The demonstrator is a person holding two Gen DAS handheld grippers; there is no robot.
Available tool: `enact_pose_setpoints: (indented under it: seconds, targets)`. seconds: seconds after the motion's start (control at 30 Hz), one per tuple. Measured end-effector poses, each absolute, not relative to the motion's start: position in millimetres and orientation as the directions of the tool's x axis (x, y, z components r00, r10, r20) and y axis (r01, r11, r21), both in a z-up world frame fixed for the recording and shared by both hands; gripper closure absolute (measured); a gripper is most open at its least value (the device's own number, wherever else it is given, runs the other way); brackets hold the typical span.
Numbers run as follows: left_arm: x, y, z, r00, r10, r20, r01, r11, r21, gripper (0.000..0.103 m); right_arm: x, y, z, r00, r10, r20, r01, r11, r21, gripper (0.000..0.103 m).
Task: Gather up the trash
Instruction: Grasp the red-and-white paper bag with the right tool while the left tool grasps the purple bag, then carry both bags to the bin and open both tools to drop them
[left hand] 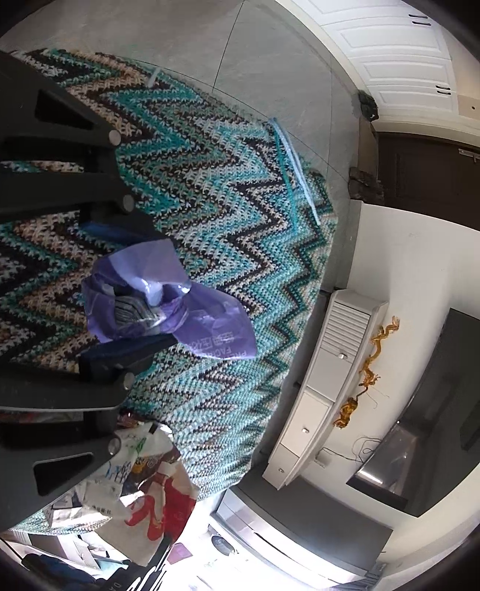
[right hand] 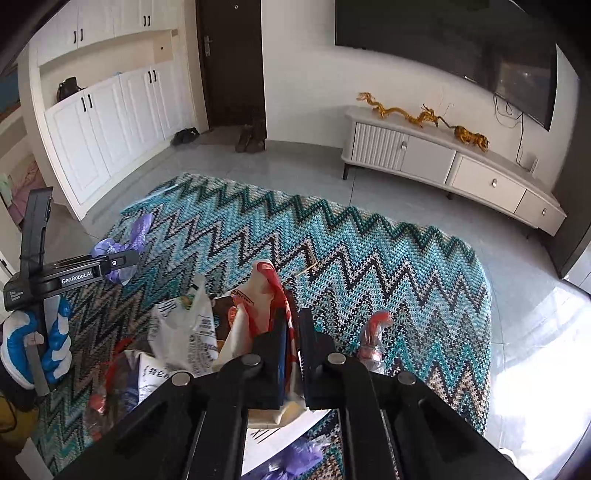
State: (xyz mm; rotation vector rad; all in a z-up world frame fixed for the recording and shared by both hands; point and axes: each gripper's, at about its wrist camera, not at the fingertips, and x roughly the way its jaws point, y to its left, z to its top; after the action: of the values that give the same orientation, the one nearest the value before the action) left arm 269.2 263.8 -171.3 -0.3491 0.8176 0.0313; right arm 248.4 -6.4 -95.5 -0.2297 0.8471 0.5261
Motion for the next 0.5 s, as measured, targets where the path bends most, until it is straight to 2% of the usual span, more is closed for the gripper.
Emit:
enact_pose_setpoints:
  seconds: [0.5]
  targets:
    - [210,251,-103,0.763,-0.129,-0.634,-0.087,0.951,-0.298,0.063,188,-31,-39,0.633,0.393,-0.667,-0.509,0.86,0.025,0.096]
